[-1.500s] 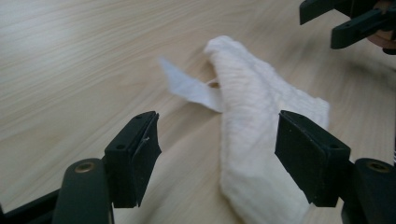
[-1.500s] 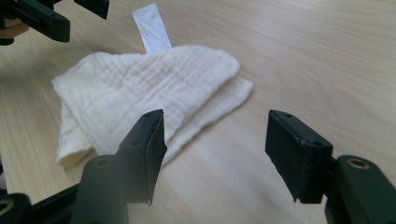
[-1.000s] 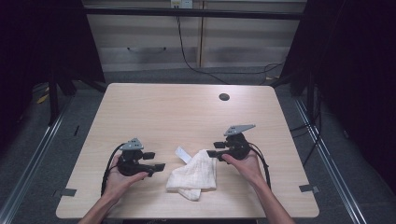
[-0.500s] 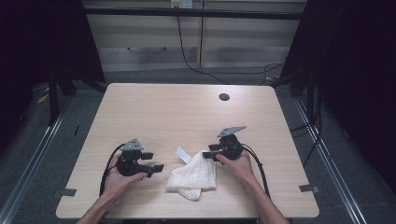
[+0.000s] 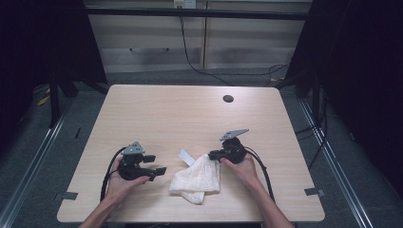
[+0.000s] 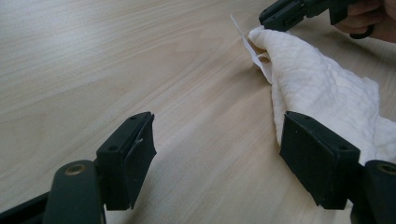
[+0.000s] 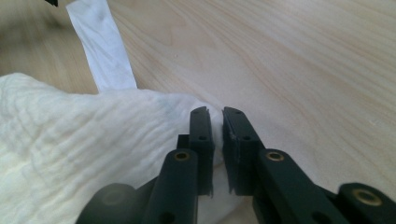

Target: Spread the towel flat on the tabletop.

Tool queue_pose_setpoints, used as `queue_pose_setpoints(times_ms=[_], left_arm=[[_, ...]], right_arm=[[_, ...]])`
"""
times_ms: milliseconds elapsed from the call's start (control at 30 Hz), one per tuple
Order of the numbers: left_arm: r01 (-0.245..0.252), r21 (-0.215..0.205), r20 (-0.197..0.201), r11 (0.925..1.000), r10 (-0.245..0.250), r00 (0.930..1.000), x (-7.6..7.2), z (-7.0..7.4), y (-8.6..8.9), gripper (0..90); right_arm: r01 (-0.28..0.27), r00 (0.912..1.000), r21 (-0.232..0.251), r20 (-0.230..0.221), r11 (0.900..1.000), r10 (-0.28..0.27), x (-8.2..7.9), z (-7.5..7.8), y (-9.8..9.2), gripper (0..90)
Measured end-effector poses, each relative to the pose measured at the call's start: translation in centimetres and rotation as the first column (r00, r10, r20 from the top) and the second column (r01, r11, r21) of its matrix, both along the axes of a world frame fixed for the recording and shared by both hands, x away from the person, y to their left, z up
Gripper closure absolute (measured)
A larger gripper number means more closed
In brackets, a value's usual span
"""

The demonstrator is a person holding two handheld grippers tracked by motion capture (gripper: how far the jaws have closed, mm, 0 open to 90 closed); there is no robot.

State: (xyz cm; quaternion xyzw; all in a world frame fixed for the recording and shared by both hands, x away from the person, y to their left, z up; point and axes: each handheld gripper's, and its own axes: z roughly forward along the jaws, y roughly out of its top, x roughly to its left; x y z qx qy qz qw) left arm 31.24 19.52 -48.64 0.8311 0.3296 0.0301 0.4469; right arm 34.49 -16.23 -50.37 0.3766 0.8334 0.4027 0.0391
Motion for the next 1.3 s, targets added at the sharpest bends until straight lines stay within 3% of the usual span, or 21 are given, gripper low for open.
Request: queue_pose_setpoints(times_ms=[133,300,600,700,867,1000,1100,1300], left_arm=[[-0.002,0.0,0.005,1.0,0.002,1.0,0.0,0.0,0.1,25.9],[0.0,-0.002,-0.002,1.0,0.0,1.0,0.0,0.1,0.3,25.8],[-0.018,-0.006,0.002,0.9998,0.018,0.9998,0.2,0.2,0.7,25.9],[-0.021,-0.007,0.003,0.9998,0.021,0.9998,0.2,0.2,0.7,25.8],[-0.024,-0.007,0.002,0.9997,0.024,0.9997,0.3,0.2,0.7,25.8],[-0.026,-0.007,0.005,0.9996,0.026,0.9997,0.3,0.3,0.8,25.9],[-0.03,-0.01,0.009,0.9995,0.03,0.9995,0.4,0.4,0.9,25.9],[-0.044,-0.016,0.016,0.9989,0.045,0.9989,0.5,0.5,1.2,25.8]], right_arm=[[0.008,0.9998,0.021,0.017,1.0,-0.009,0.0,0.4,-0.3,85.8],[0.029,0.9993,0.087,0.021,0.996,-0.031,-0.2,1.3,-0.9,85.7],[0.023,0.9969,0.102,0.072,0.995,-0.031,-0.4,2.4,-1.3,82.9],[0.022,0.9967,0.104,0.075,0.994,-0.029,-0.4,2.6,-1.6,87.9],[0.011,0.9975,0.132,0.068,0.991,-0.02,-0.5,3.0,-1.6,88.8],[0.011,0.9969,0.127,0.076,0.992,-0.021,-0.6,3.4,-1.4,89.2],[0.009,0.9957,0.178,0.089,0.984,-0.025,-0.5,4.8,-1.5,89.5],[-0.014,0.9868,0.175,0.161,0.984,-0.015,-0.6,9.6,-1.3,89.6]])
